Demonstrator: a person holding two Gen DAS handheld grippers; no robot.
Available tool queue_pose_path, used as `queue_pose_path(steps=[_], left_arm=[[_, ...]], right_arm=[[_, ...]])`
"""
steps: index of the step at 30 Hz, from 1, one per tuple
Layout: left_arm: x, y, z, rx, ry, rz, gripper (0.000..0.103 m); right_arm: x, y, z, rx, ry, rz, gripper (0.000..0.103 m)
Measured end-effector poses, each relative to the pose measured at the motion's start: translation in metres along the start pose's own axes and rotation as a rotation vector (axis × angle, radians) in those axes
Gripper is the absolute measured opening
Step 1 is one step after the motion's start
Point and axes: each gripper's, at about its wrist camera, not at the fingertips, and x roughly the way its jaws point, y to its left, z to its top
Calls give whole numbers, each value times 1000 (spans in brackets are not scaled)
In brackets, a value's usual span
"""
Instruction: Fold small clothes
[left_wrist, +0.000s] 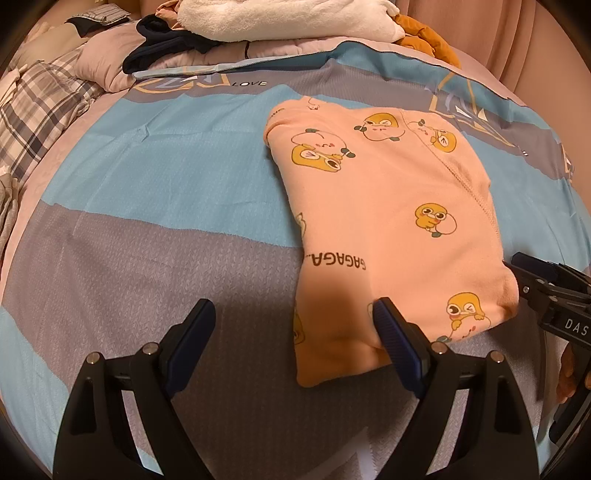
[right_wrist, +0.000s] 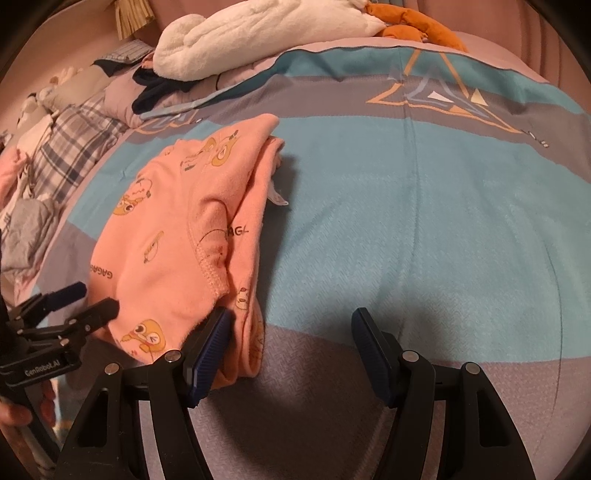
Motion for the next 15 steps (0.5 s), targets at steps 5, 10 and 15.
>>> queue_pose_path(steps=[5, 10, 15], left_arm=[[0, 0, 0, 2, 0, 2, 89], [-1, -2, -2, 3, 1, 8, 89], [-5, -3, -4, 2, 6, 17, 89]], right_arm=[[0, 0, 0, -3, 2, -6, 66], [0, 1, 0, -1, 3, -6, 66], [-2, 1, -2, -1, 3, -9, 66]])
